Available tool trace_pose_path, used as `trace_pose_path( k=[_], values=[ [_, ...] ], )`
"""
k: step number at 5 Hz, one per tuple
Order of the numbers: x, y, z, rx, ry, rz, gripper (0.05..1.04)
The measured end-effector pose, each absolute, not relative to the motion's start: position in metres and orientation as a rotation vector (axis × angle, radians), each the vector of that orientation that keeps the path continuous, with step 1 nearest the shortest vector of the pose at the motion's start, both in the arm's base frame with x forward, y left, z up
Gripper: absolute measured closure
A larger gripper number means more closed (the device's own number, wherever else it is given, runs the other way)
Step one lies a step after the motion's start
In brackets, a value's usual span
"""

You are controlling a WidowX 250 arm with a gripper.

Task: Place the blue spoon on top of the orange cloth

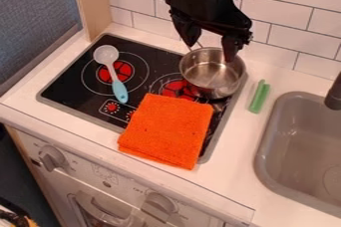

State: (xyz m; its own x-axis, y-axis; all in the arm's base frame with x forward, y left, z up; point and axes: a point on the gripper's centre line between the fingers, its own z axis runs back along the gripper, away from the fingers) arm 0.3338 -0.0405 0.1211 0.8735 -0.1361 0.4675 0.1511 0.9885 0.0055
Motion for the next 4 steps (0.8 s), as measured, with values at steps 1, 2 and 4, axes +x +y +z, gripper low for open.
trace_pose_path(
  k=[1,2,4],
  values=[
    [0.330,-0.041,0.112,-0.035,-0.455,-0.146,0.082],
    [0.312,-0.028,0.115,-0.043,-0.443,-0.091,0.082],
    [0.288,0.003,0.129,0.067,-0.463,0.153,0.082]
  ],
)
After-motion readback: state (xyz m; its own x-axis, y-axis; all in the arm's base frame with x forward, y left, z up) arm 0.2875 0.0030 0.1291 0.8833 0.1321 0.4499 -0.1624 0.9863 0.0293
